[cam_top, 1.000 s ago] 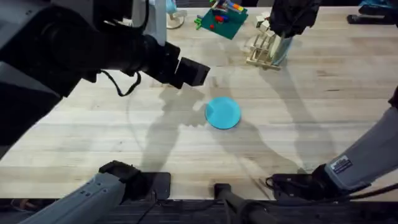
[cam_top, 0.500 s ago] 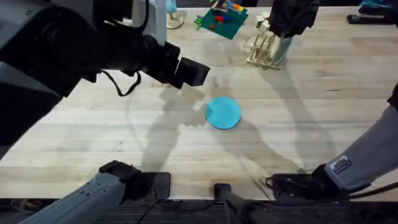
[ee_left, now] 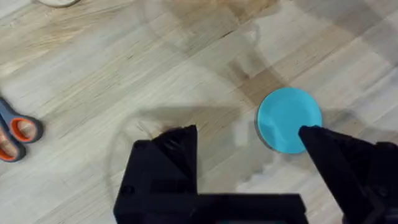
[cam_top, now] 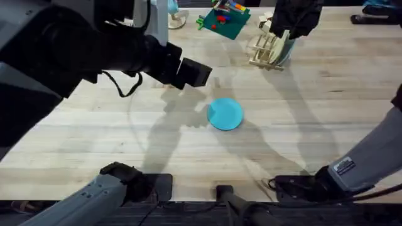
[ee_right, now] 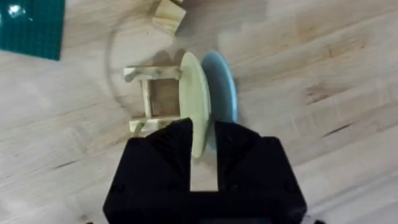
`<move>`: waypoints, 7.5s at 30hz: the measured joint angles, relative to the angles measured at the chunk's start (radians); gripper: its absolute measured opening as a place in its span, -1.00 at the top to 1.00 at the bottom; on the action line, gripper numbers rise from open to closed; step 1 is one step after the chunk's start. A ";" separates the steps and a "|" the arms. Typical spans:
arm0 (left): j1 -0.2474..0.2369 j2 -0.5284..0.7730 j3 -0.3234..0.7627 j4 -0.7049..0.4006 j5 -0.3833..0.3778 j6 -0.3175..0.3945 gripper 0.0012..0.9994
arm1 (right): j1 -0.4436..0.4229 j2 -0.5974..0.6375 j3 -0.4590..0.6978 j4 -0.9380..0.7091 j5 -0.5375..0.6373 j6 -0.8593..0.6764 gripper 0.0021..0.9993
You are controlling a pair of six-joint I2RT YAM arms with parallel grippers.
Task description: Pick up the plates from the table one by one and place each into a slot on the dish rack.
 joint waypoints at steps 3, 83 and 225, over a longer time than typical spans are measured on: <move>0.000 0.000 0.000 0.000 0.000 0.000 -0.99 | 0.000 -0.001 0.028 -0.035 -0.001 0.000 0.54; 0.182 0.040 -0.476 0.374 0.692 -0.193 0.92 | 0.050 -0.767 -0.468 -0.223 -0.473 -0.210 -0.99; 0.082 0.773 -0.214 0.438 0.832 0.063 0.92 | 0.051 -0.827 -0.906 0.156 -0.717 0.023 -0.99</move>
